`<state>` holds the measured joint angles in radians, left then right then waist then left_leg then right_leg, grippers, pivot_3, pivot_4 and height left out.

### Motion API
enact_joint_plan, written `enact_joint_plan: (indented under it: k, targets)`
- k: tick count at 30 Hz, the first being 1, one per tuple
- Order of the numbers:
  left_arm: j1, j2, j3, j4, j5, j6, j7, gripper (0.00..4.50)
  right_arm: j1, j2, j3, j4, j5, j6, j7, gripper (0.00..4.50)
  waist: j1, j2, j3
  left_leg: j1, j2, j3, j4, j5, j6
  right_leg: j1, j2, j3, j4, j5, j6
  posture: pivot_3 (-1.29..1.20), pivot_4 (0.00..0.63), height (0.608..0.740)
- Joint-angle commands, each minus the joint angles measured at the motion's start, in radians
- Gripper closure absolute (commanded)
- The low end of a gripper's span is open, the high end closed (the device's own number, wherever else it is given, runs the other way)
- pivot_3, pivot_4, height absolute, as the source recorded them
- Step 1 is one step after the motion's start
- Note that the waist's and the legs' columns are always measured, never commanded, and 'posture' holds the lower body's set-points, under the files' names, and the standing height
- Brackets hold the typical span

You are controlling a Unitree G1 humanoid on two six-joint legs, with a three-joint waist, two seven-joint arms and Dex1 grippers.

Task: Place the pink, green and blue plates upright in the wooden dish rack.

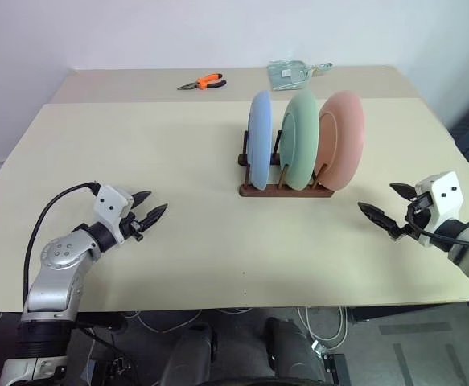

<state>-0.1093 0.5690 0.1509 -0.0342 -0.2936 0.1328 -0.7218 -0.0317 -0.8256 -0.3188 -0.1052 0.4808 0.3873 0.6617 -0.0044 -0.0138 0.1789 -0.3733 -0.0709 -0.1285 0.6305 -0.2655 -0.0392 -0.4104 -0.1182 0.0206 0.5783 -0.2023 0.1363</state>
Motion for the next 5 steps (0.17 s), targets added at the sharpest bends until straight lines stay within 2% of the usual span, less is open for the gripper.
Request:
enact_joint_plan:
  k: [1,5]
  targets:
    - [0.016,0.007,0.005,-0.058,-0.016,0.017,-0.008,1.92,-0.018,0.012,0.009,0.020,-0.030,-0.043,0.034,0.02,0.001,0.000,0.000,0.000,0.000,0.000,0.000,0.000,0.000,0.000,0.000,0.000,0.000,0.000,0.000,0.00,0.150,0.740]
    - [0.024,-0.007,-0.006,-0.076,-0.017,0.034,-0.005,1.92,-0.049,0.025,0.046,0.059,-0.083,-0.082,0.043,0.02,0.001,0.000,0.000,0.000,0.000,0.000,0.001,0.000,0.000,0.000,0.000,0.000,0.000,0.000,0.000,0.00,0.150,0.740]
